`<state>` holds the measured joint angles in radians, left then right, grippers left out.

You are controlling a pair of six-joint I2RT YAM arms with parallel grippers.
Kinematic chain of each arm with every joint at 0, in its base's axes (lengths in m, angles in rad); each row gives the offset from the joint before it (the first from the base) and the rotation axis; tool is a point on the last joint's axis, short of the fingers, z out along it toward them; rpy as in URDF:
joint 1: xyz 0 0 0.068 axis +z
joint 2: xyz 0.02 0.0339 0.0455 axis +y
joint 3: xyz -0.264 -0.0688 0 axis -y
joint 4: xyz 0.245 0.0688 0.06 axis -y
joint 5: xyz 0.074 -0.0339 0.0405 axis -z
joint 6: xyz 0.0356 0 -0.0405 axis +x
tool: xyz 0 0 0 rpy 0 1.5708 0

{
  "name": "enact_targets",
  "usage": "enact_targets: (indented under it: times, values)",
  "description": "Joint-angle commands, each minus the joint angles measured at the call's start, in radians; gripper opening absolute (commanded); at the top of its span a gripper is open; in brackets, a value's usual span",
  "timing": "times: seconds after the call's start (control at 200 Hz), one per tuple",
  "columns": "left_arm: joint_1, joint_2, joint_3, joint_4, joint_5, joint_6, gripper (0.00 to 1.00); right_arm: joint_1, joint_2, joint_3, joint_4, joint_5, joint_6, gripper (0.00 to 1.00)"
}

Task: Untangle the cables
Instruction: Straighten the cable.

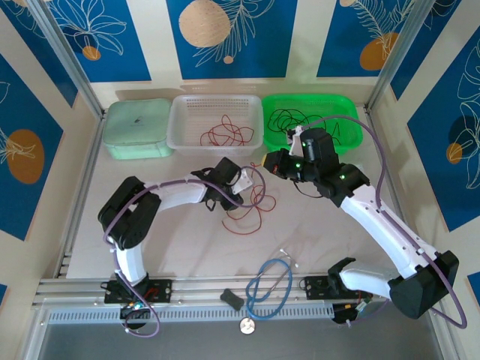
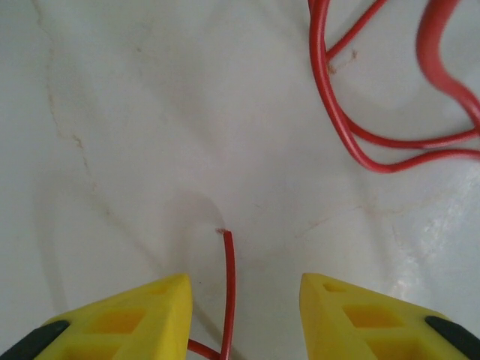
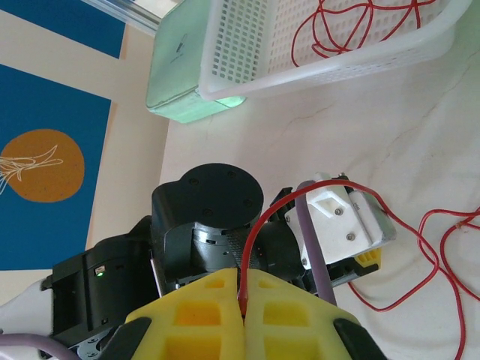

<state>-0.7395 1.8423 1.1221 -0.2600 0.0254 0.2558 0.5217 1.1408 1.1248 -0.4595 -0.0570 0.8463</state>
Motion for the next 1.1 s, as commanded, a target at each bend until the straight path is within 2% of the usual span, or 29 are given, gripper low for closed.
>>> enact_targets:
  times: [0.0,0.165,0.27,0.385,0.545,0.62,0.76,0.85,1.095]
  values:
    - [0.008,0.023,0.021,-0.049,0.016,0.034,0.42,-0.008,-0.018,-0.014,0.002,-0.027,0.007,0.00]
    - [0.008,0.072,0.043,-0.060,0.007,0.043,0.41,-0.015,-0.018,-0.013,0.001,-0.034,0.006,0.00]
    - [0.008,0.102,0.063,-0.064,-0.002,0.048,0.37,-0.020,-0.021,-0.014,-0.002,-0.037,0.005,0.00]
    - [0.007,0.132,0.087,-0.079,-0.015,0.050,0.24,-0.027,-0.029,-0.017,-0.007,-0.037,0.005,0.00]
    - [0.007,0.141,0.091,-0.073,-0.041,0.046,0.00,-0.039,-0.041,-0.020,-0.011,-0.038,0.003,0.00]
    - [0.006,0.125,0.084,-0.059,-0.068,0.040,0.00,-0.044,-0.045,-0.021,-0.015,-0.039,0.003,0.00]
    - [0.005,0.020,0.059,-0.040,-0.123,0.012,0.00,-0.062,-0.057,-0.025,-0.026,-0.034,-0.001,0.00]
    - [0.005,-0.109,0.034,-0.028,-0.143,-0.024,0.00,-0.090,-0.081,-0.039,-0.037,-0.020,-0.002,0.00]
    - [0.024,-0.466,-0.002,-0.074,-0.115,-0.137,0.00,-0.254,-0.199,-0.095,-0.122,0.096,-0.031,0.00]
